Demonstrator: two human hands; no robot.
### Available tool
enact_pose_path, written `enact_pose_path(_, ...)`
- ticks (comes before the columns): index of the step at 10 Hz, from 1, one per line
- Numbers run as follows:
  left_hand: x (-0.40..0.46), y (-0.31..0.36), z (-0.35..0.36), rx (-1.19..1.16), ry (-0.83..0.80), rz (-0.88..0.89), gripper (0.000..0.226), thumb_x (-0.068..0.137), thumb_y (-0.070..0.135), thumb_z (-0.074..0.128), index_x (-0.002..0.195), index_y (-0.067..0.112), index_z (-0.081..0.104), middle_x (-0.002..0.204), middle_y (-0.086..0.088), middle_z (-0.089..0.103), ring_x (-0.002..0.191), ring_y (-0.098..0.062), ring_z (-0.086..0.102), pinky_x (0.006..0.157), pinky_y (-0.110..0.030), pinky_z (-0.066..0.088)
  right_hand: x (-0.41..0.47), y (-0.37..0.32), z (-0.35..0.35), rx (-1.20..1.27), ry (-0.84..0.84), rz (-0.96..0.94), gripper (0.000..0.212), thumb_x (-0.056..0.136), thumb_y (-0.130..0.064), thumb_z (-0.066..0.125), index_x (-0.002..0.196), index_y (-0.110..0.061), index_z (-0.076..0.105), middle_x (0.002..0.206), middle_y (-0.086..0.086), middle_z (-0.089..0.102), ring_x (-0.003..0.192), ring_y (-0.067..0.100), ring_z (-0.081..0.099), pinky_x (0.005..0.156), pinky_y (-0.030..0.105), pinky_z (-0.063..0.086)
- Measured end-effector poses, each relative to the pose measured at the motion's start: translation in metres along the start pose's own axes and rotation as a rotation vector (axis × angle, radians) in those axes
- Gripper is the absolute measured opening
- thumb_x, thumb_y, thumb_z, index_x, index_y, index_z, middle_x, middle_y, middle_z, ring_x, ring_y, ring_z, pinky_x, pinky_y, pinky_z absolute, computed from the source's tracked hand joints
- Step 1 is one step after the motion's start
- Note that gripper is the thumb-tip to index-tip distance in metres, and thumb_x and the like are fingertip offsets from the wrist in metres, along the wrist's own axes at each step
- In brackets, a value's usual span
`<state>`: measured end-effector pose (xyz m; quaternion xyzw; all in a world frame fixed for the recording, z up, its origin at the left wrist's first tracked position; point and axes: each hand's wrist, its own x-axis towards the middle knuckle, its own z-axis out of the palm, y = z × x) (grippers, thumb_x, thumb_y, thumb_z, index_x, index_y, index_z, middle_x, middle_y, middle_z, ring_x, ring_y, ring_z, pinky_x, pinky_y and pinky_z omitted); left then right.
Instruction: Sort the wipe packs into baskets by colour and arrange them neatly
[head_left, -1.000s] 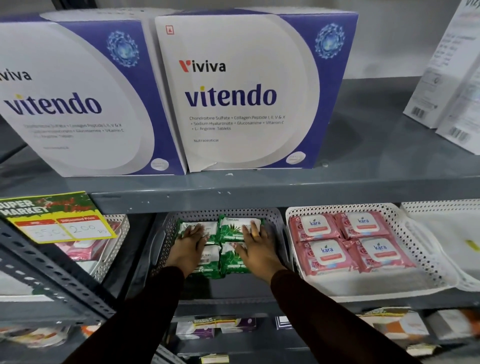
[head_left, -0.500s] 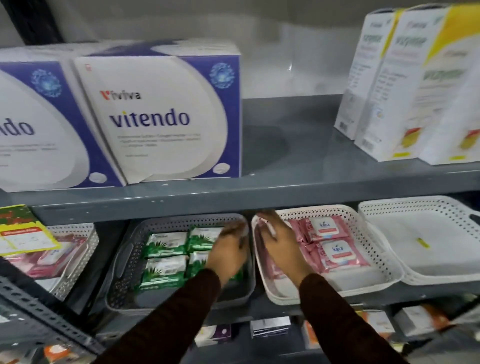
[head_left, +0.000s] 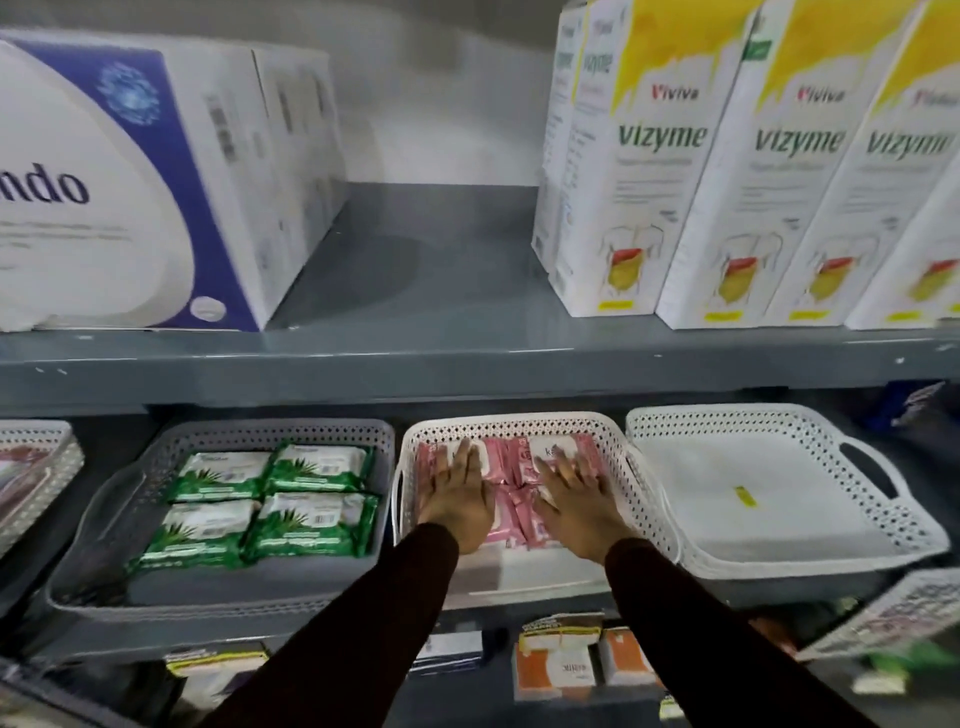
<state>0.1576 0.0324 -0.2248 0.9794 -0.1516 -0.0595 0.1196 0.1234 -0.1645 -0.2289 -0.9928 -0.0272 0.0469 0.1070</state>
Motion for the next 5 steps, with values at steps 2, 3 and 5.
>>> enact_pose_path(2, -0.004, 0.005, 0.003, 0.059, 0.025, 0.009, 0.061, 0.103, 0.044, 0.009, 0.151, 0.016, -0.015, 0.157, -0.003, -0.024, 0.142, -0.031, -0.027, 0.109, -0.047, -0.024, 0.006, 0.002, 0.008, -0.056, 0.007, 0.028, 0.066, 0.095, -0.063, 0.014, 0.152, -0.037, -0.006, 0.162, 0.001, -0.013, 0.141, 0.030, -0.023, 0.117, 0.059, -0.008)
enact_pose_path(3, -0.003, 0.011, 0.006, 0.166, 0.031, -0.016, 0.062, 0.101, 0.045, 0.005, 0.149, 0.013, -0.017, 0.154, -0.006, -0.027, 0.142, -0.035, -0.026, 0.115, -0.056, -0.015, 0.003, 0.002, 0.009, -0.057, 0.019, 0.040, 0.066, 0.095, -0.062, 0.013, 0.153, -0.035, -0.003, 0.163, 0.003, -0.010, 0.147, 0.032, -0.015, 0.118, 0.059, -0.003)
enact_pose_path(5, -0.014, 0.023, -0.015, 0.213, 0.118, 0.097, 0.060, 0.104, 0.037, 0.013, 0.151, 0.008, -0.011, 0.159, -0.012, -0.016, 0.142, -0.032, -0.022, 0.117, -0.051, -0.007, -0.004, -0.003, -0.013, 0.074, -0.031, 0.021, 0.069, 0.095, -0.061, 0.021, 0.153, -0.034, -0.007, 0.161, 0.003, -0.020, 0.144, 0.027, -0.029, 0.114, 0.062, -0.015)
